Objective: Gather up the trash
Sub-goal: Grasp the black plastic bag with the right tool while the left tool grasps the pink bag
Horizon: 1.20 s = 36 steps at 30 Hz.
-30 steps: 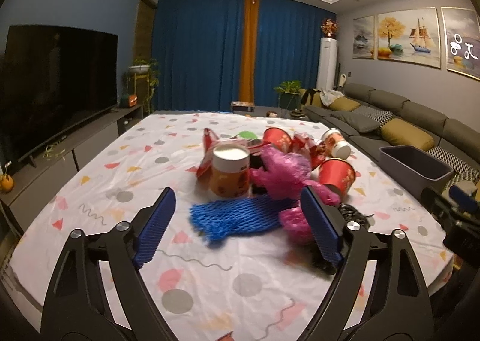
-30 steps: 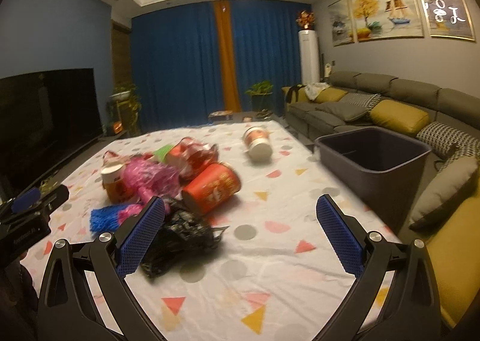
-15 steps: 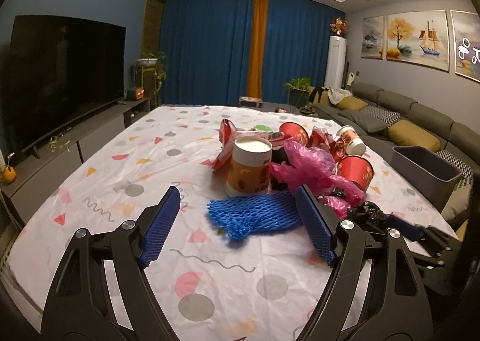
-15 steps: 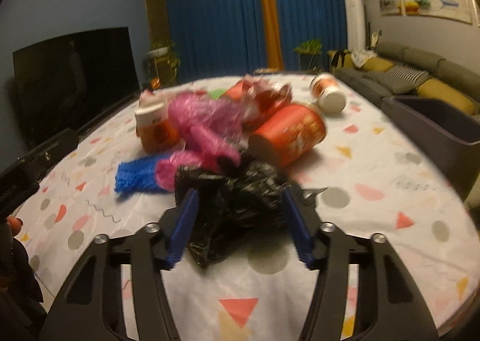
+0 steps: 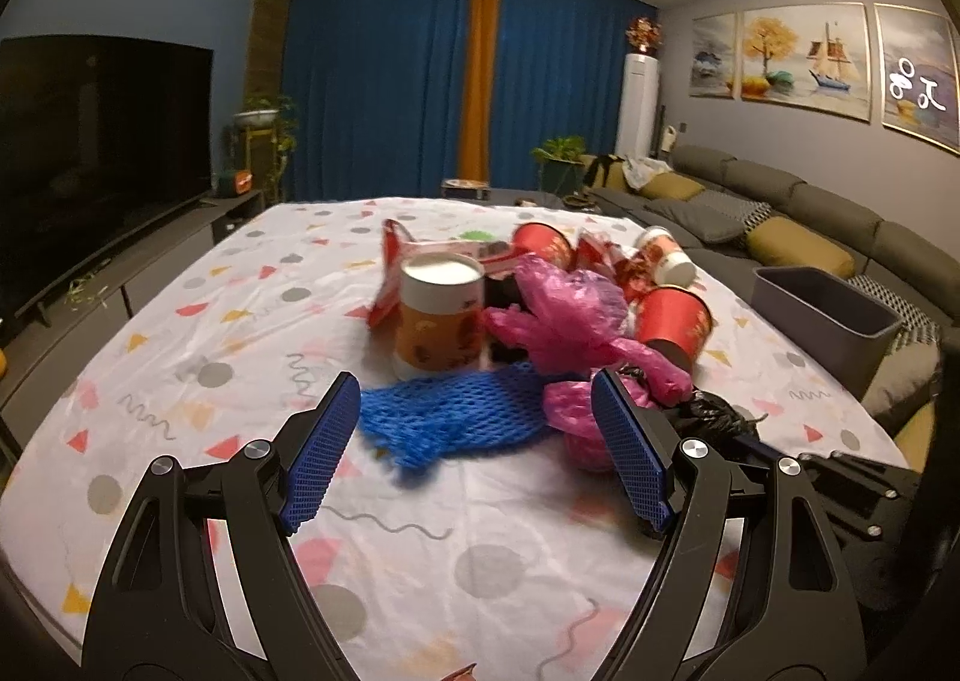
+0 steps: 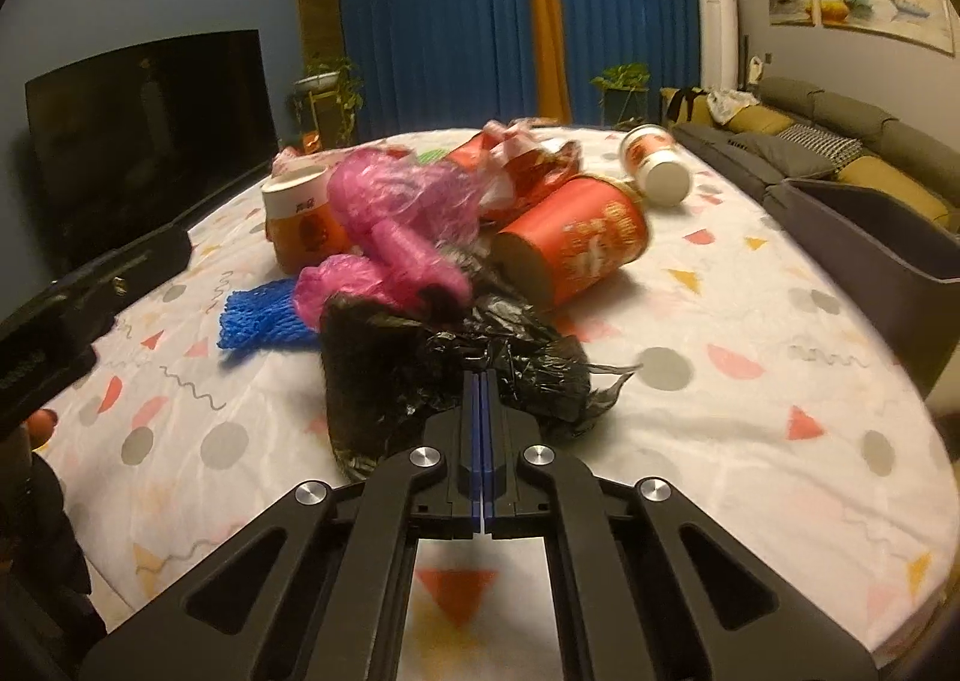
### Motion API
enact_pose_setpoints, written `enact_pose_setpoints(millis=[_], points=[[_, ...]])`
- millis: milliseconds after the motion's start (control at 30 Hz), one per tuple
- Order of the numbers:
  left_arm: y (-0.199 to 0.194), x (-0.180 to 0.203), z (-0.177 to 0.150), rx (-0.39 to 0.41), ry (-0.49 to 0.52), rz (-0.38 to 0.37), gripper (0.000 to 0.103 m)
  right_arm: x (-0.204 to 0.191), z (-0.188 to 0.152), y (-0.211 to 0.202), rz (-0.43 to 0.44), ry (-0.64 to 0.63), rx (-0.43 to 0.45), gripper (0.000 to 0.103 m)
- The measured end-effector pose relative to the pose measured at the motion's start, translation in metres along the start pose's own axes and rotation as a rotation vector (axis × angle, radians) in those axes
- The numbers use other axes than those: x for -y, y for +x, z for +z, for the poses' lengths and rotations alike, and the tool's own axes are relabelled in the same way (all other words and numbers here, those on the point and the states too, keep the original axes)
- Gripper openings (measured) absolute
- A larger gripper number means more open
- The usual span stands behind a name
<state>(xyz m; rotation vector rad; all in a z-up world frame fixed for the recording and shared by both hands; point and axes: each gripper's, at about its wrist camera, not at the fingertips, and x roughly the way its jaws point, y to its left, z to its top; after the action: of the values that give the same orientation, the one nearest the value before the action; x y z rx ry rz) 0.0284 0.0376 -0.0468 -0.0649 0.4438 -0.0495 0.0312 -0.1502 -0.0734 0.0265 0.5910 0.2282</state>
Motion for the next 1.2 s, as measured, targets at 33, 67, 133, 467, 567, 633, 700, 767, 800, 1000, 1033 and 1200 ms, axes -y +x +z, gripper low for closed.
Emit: enact_pose_setpoints(millis=[33, 67, 133, 467, 567, 633, 700, 767, 800, 1000, 1033, 1200], points=[[0.001, 0.003, 0.0, -0.005, 0.004, -0.007, 0.078, 0.004, 0.0, -0.004, -0.009, 0.003, 0.007, 0.001], [0.003, 0.006, 0.0, -0.011, 0.008, -0.016, 0.078, 0.007, 0.0, -0.007, -0.015, 0.006, 0.012, 0.001], [0.009, 0.013, -0.001, -0.031, 0.007, -0.055, 0.075, 0.015, -0.001, -0.015, -0.029, 0.015, 0.027, 0.001], [0.035, 0.045, -0.012, -0.125, 0.041, -0.155, 0.06, 0.05, -0.005, -0.037, -0.081, 0.07, 0.071, 0.001], [0.044, 0.05, -0.011, -0.149, 0.048, -0.164, 0.054, 0.057, -0.005, -0.043, -0.088, 0.081, 0.084, 0.001], [0.049, 0.051, -0.01, -0.176, 0.046, -0.181, 0.049, 0.059, -0.005, -0.047, -0.095, 0.084, 0.093, 0.001], [0.054, 0.054, -0.011, -0.199, 0.055, -0.182, 0.04, 0.061, -0.005, -0.05, -0.097, 0.089, 0.098, 0.001], [0.058, 0.055, -0.013, -0.217, 0.058, -0.196, 0.033, 0.063, -0.005, -0.053, -0.1, 0.092, 0.106, 0.001], [0.058, 0.055, -0.014, -0.22, 0.056, -0.204, 0.031, 0.065, -0.005, -0.054, -0.102, 0.094, 0.11, 0.001], [0.049, 0.057, -0.012, -0.203, 0.054, -0.239, 0.019, 0.068, -0.002, -0.059, -0.107, 0.1, 0.129, 0.001], [0.045, 0.058, -0.011, -0.201, 0.058, -0.25, 0.019, 0.069, -0.002, -0.061, -0.109, 0.101, 0.135, 0.001], [0.019, 0.069, -0.007, -0.164, 0.088, -0.316, 0.019, 0.072, 0.001, -0.068, -0.119, 0.105, 0.155, 0.001]])
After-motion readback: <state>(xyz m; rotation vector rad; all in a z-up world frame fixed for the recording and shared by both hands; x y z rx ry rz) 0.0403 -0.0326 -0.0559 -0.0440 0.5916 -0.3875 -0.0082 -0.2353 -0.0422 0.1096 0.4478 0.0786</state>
